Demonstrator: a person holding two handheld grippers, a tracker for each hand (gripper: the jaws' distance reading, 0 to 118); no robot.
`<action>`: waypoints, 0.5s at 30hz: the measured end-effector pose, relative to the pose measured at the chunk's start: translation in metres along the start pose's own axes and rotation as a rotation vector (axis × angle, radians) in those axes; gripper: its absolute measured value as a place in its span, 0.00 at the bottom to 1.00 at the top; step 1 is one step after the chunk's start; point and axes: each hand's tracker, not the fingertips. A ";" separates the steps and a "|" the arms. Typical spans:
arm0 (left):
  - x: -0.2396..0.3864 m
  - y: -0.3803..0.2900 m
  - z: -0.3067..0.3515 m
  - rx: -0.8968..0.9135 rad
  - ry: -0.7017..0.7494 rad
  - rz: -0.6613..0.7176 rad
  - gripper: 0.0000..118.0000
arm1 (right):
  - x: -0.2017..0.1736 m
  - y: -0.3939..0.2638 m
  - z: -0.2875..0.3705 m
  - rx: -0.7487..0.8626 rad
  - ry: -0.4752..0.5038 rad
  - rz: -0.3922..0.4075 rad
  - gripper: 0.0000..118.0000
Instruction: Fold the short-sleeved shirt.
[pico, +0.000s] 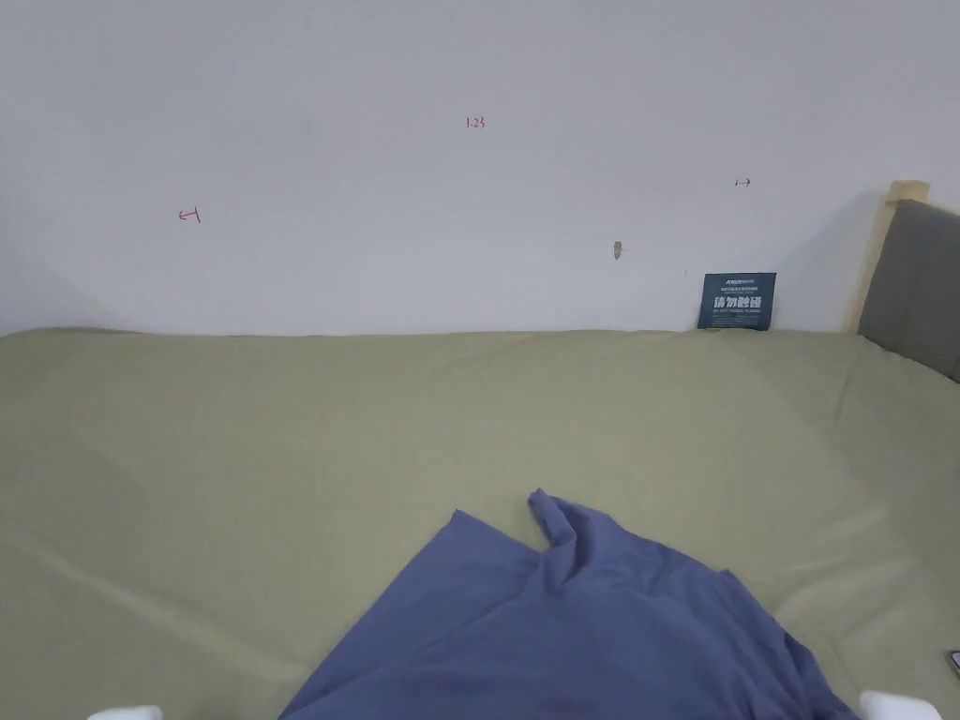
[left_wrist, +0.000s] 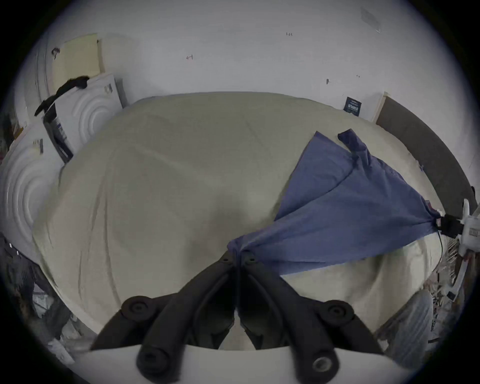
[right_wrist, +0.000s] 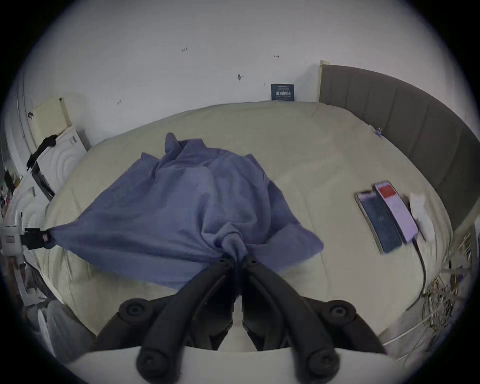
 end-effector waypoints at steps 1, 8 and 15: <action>0.001 -0.001 -0.001 -0.005 -0.006 0.001 0.00 | 0.000 0.000 -0.002 -0.002 0.000 -0.001 0.06; 0.000 0.002 0.000 0.029 -0.002 0.025 0.06 | 0.001 0.004 0.002 -0.005 0.004 -0.010 0.18; 0.024 0.012 0.066 0.248 -0.034 0.067 1.00 | -0.022 0.008 0.070 0.229 0.029 -0.009 1.00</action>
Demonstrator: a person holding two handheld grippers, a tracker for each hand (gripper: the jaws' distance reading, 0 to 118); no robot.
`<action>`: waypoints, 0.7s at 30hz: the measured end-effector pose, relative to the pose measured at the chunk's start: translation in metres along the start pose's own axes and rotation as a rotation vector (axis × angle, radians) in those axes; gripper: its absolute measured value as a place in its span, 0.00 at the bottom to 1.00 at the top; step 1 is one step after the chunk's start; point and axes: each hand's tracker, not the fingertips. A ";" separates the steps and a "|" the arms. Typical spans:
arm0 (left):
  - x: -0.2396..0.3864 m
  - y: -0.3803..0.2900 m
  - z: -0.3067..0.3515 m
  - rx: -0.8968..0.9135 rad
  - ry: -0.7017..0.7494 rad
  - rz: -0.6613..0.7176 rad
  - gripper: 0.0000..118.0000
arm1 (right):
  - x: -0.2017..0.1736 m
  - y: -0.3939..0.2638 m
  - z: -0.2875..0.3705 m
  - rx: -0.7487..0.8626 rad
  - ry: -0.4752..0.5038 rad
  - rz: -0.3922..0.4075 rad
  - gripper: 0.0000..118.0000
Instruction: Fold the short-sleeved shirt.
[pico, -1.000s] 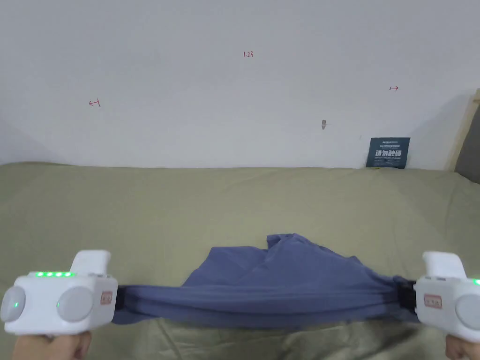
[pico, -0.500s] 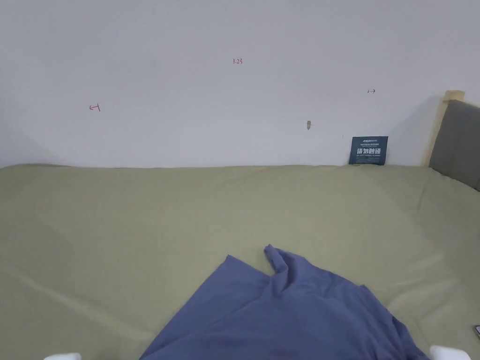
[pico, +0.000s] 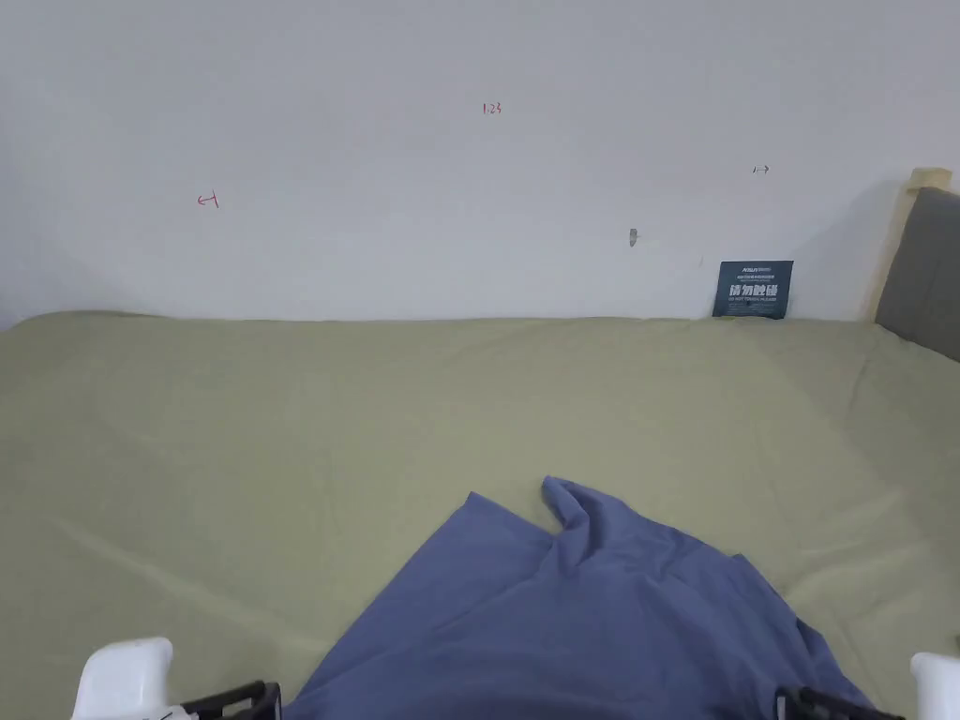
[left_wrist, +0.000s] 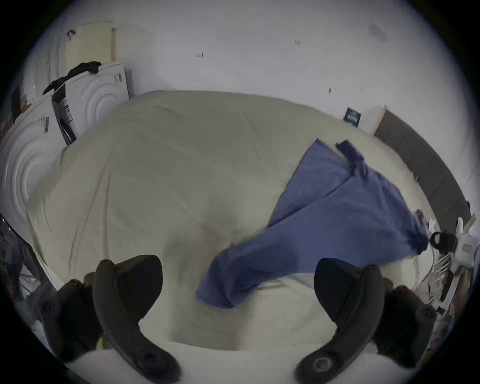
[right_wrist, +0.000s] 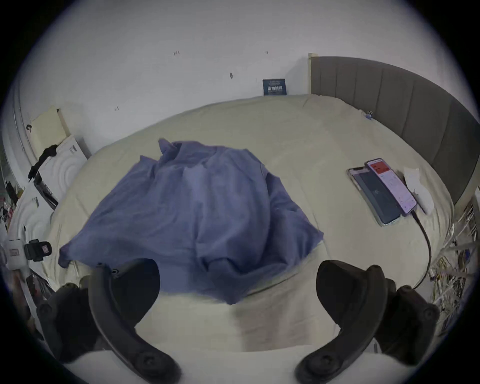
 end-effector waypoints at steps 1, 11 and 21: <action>0.007 0.002 0.012 0.050 -0.023 -0.029 1.00 | -0.008 0.002 0.013 0.056 -0.007 0.016 1.00; 0.014 -0.010 0.050 0.128 -0.013 -0.092 0.00 | -0.048 -0.012 0.056 0.191 -0.033 0.099 0.01; -0.049 -0.031 -0.001 -0.123 0.023 -0.031 0.00 | -0.069 -0.038 0.050 0.115 0.012 0.124 0.01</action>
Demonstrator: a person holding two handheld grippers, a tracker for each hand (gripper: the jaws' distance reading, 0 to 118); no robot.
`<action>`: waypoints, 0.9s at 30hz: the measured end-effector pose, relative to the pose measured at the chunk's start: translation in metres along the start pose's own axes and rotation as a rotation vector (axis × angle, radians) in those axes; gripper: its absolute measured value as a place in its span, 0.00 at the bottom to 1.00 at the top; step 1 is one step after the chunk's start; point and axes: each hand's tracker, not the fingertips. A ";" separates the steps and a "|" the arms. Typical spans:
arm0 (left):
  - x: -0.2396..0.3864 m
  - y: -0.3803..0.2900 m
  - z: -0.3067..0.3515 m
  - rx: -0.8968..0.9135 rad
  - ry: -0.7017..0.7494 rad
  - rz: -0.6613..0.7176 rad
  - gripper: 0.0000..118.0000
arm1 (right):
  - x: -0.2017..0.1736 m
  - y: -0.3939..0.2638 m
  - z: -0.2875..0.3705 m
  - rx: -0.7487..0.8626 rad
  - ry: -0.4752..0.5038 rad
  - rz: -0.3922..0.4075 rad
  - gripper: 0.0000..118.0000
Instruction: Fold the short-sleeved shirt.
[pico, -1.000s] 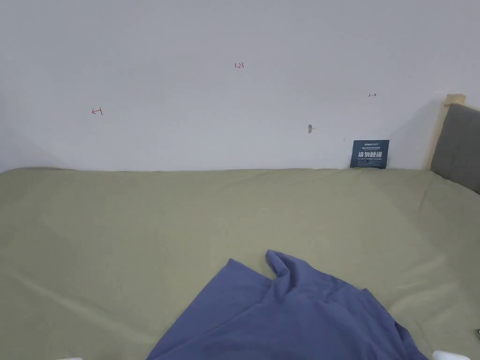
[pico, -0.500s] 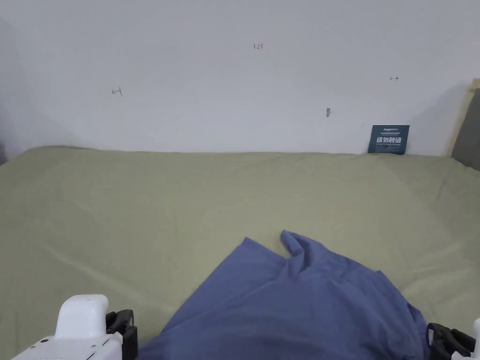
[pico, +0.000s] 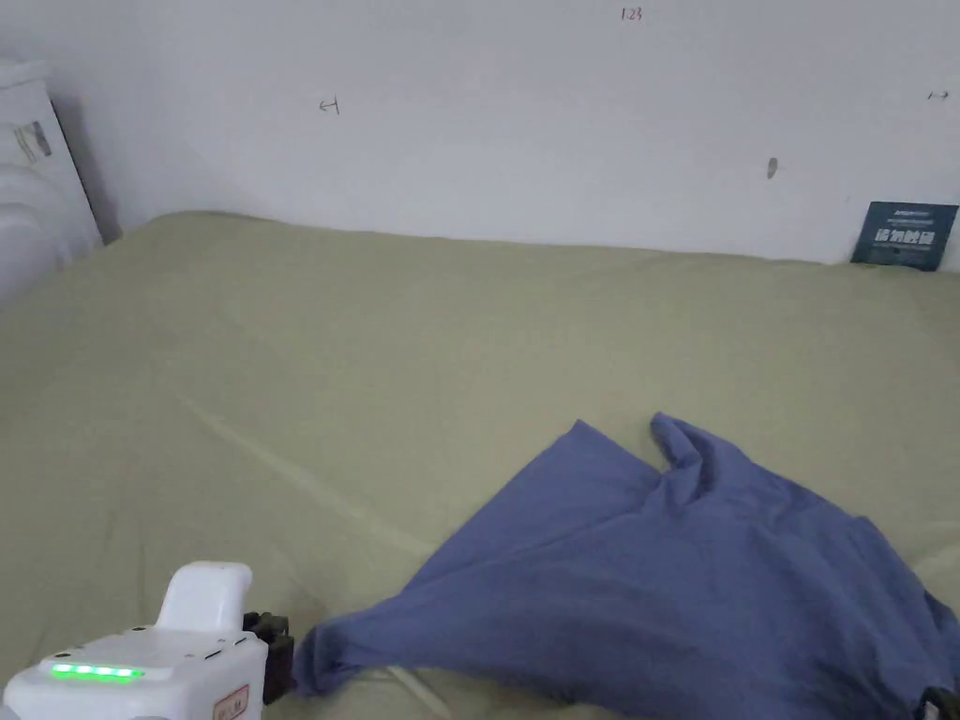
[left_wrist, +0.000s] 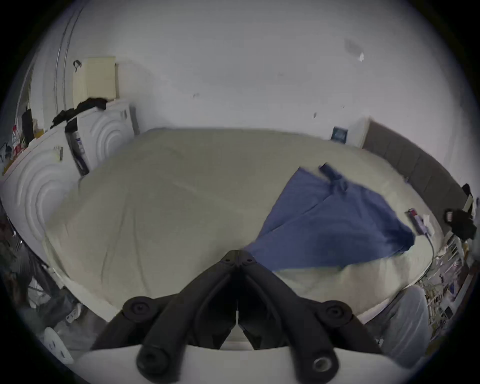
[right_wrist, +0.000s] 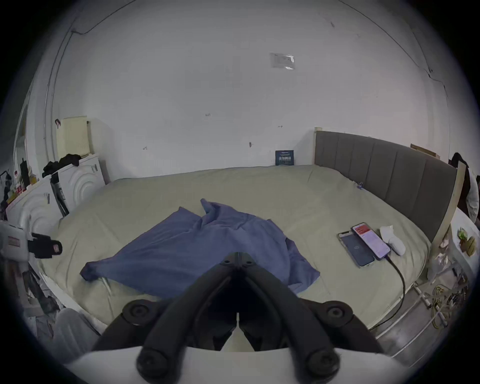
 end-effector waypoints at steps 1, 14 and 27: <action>-0.001 0.004 -0.006 -0.023 -0.015 -0.007 0.00 | -0.002 -0.004 -0.002 -0.008 0.001 -0.004 0.01; 0.005 0.016 -0.109 -0.229 -0.048 -0.062 0.99 | 0.000 -0.018 -0.029 -0.128 0.006 -0.028 0.01; 0.009 0.017 -0.094 -0.201 -0.116 -0.043 0.00 | 0.044 0.028 -0.123 -0.180 0.001 0.028 0.01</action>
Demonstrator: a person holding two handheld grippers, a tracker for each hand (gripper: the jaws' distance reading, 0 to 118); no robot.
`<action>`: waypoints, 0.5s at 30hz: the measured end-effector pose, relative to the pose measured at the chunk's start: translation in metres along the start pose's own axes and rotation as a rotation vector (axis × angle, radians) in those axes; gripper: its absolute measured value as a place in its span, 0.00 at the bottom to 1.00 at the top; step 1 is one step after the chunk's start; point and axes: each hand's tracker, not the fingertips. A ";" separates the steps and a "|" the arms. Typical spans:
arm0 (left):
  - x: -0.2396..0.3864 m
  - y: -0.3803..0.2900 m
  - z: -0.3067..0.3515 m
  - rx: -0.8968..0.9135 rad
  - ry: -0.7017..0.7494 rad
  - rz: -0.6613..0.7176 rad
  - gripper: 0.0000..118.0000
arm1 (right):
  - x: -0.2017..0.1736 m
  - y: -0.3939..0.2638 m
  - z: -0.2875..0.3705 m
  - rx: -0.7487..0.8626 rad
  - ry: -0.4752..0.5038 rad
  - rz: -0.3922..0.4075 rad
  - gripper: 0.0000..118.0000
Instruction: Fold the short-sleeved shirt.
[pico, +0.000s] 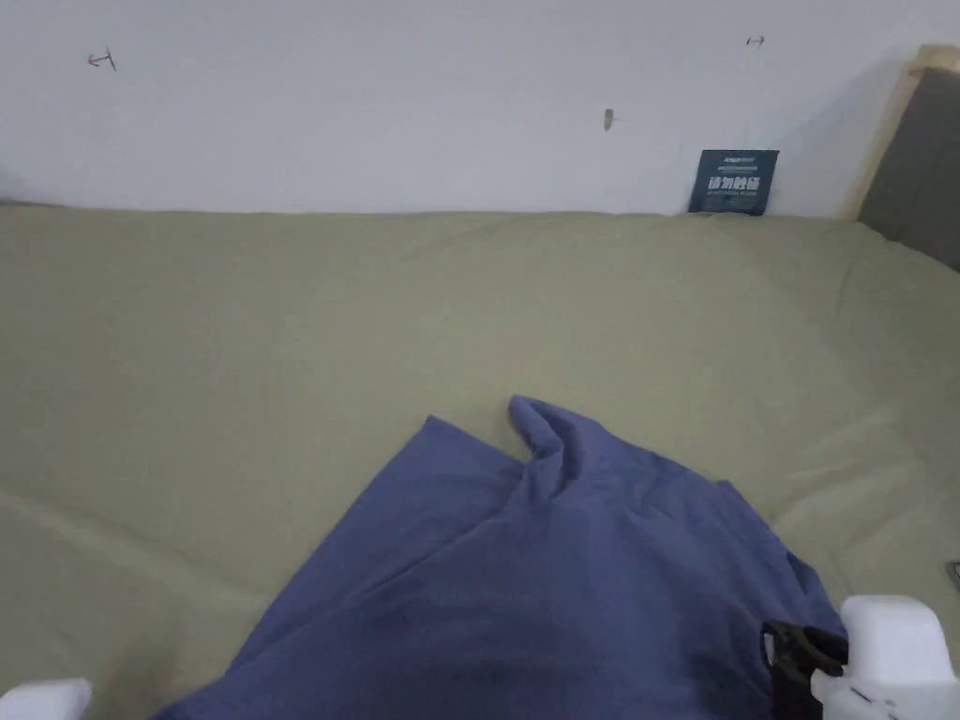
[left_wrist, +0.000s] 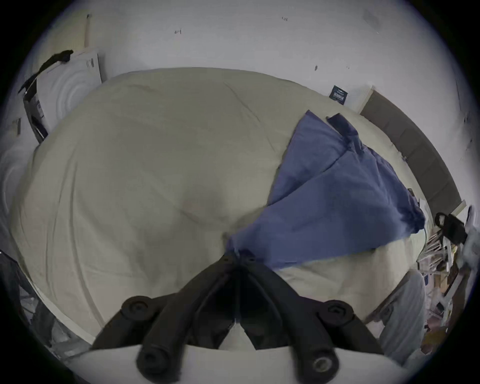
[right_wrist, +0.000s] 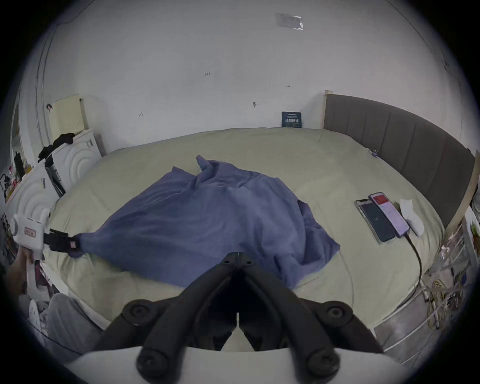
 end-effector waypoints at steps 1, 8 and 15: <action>0.001 -0.001 -0.001 -0.001 0.004 0.005 0.00 | 0.005 0.010 -0.015 -0.012 0.003 0.014 0.01; 0.002 0.002 -0.005 -0.012 0.011 0.024 0.00 | 0.045 0.084 -0.138 -0.123 0.035 0.000 0.01; 0.004 0.003 -0.006 -0.028 0.020 0.032 0.00 | 0.057 0.135 -0.213 -0.181 0.032 0.012 0.01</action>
